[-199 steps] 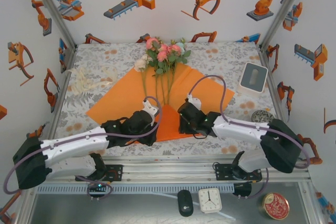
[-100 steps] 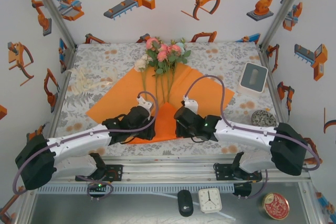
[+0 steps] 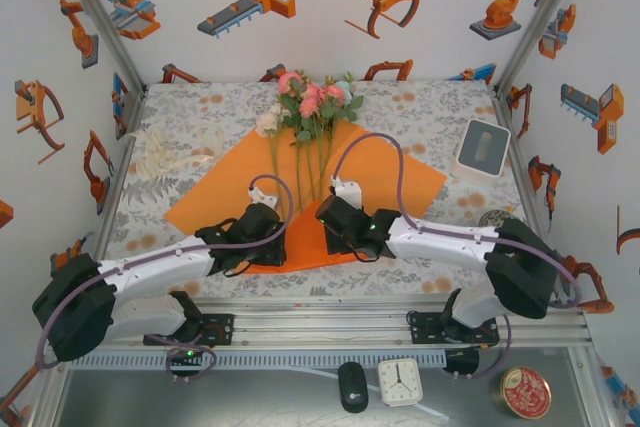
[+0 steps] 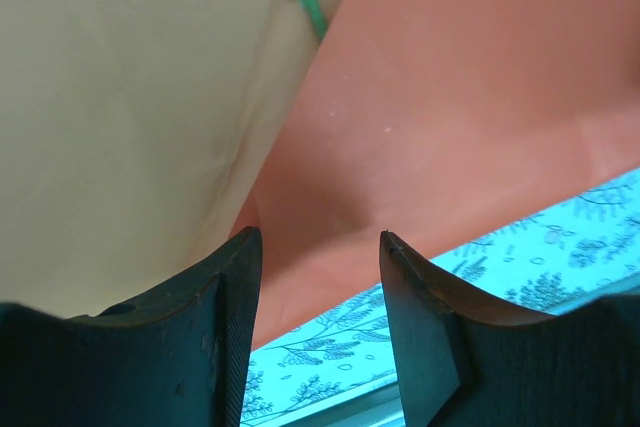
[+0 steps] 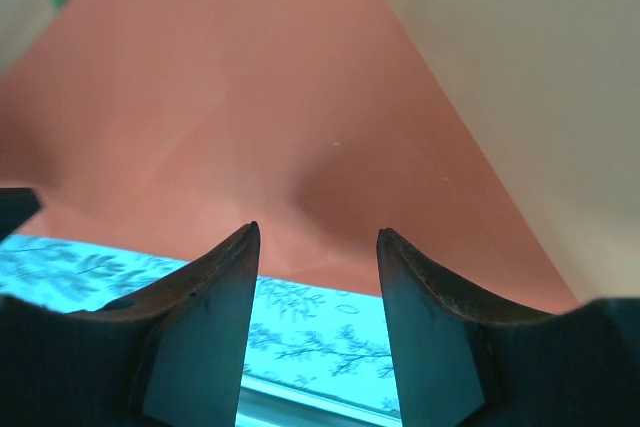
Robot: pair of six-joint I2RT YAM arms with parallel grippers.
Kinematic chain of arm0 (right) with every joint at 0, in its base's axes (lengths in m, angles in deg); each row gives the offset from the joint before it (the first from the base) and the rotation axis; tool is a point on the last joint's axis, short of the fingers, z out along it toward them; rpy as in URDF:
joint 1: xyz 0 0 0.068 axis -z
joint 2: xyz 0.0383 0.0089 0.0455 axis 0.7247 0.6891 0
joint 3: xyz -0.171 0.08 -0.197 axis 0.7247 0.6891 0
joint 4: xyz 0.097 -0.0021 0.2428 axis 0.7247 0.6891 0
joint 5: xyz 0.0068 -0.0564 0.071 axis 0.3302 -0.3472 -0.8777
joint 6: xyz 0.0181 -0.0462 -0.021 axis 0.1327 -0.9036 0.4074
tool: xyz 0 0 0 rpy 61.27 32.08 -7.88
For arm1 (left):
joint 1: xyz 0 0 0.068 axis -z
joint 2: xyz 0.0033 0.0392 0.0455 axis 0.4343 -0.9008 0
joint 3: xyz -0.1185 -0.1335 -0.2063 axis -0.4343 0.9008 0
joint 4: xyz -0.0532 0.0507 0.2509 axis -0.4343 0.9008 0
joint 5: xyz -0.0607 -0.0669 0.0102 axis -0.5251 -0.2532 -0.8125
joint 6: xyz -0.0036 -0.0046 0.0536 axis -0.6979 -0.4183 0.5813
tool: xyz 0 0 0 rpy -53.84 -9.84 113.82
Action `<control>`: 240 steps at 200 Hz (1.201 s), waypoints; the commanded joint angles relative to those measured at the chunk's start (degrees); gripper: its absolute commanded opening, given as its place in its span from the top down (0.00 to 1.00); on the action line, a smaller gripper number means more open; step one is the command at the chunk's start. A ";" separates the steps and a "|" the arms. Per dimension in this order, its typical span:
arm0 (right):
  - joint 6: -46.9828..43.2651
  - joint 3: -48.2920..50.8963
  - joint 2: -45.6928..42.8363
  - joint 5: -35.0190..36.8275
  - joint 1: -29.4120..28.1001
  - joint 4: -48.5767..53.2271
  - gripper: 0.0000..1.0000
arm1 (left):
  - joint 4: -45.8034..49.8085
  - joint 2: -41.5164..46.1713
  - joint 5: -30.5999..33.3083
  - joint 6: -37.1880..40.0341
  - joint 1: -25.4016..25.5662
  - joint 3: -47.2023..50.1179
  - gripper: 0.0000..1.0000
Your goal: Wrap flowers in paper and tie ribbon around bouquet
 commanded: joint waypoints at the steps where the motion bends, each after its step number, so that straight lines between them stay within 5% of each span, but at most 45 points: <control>1: -2.23 -0.95 1.78 1.58 0.36 3.55 0.52 | 2.59 -0.65 2.83 -2.45 -0.39 1.61 0.50; 29: -0.83 -1.46 -1.57 -0.93 0.40 6.16 0.51 | 4.49 1.62 3.01 -3.36 -0.68 2.32 0.50; 78: 4.49 0.08 -9.13 -4.63 -2.10 6.40 0.50 | 4.84 13.72 -6.36 -1.42 0.43 0.47 0.44; 110: 7.19 1.90 -7.34 -2.93 -2.17 6.05 0.50 | 3.89 12.72 -10.56 -3.98 3.25 0.83 0.44; 181: 4.37 4.46 -3.03 1.63 2.68 9.79 0.49 | 5.25 7.42 -2.34 -6.07 4.63 0.29 0.44; 211: -2.63 -2.04 -3.73 5.27 2.81 10.13 0.49 | 3.60 10.68 -3.03 -8.09 1.79 1.04 0.44; 240: -6.87 -9.08 3.39 -0.30 2.64 5.43 0.49 | 5.09 11.98 -3.56 -12.64 -3.60 0.59 0.44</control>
